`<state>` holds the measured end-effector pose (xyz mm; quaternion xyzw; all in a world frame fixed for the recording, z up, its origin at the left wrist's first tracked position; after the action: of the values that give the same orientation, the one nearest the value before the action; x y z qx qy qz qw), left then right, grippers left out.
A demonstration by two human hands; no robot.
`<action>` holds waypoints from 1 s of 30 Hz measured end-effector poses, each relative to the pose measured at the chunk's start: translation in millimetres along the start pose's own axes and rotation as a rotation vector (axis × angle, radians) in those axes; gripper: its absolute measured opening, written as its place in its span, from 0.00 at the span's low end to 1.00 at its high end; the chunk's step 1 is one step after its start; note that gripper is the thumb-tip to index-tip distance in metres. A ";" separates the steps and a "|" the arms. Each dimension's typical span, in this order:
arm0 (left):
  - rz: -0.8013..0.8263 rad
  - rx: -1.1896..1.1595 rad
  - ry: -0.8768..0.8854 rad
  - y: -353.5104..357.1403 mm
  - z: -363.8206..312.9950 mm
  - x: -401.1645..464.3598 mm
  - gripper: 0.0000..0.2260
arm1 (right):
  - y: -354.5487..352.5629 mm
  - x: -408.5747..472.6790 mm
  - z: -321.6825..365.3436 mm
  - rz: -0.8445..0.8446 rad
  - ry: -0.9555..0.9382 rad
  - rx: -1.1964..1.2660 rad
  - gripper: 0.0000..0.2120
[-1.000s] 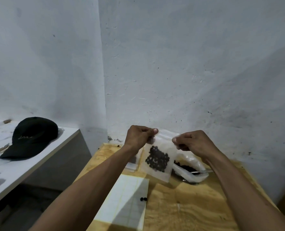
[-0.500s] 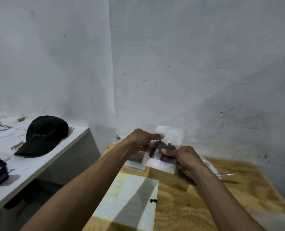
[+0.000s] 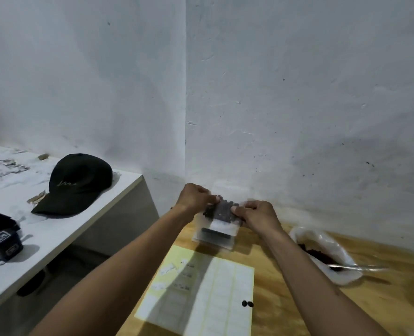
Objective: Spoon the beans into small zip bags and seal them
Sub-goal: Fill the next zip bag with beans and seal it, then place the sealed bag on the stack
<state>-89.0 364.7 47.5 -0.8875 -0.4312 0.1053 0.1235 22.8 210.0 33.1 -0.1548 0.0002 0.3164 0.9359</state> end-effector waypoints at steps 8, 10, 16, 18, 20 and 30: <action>0.027 0.323 -0.042 7.9 51.9 21.3 0.20 | 34.4 9.8 -35.2 -0.006 0.058 -0.515 0.18; 0.040 0.322 -0.034 8.5 53.4 24.2 0.18 | 37.6 13.1 -33.6 -0.005 0.052 -0.509 0.17; 0.019 0.366 -0.029 7.7 52.7 24.2 0.19 | 34.8 17.2 -35.6 0.023 0.087 -0.483 0.18; 0.013 0.421 -0.012 7.0 47.8 20.2 0.18 | 31.1 12.3 -29.8 0.033 0.074 -0.467 0.17; 0.009 0.462 0.029 5.9 40.1 13.5 0.15 | 21.1 4.3 -23.0 0.022 0.040 -0.491 0.15; -0.062 0.515 0.276 24.0 -15.1 -30.5 0.22 | -77.5 -35.0 28.2 -0.071 -0.209 -0.659 0.25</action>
<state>-85.3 324.4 56.9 -0.8193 -0.3965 0.0857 0.4053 37.9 139.2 85.9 -0.4153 -0.2033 0.2806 0.8411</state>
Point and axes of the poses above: each hand's wrist, its own x-axis towards the middle knuckle, its own y-axis out of the palm, z = x × y, the point moved 4 cm from there along x, towards the middle knuckle, and after that the axes turned 3 degrees about -x, right-handed, at the moved point
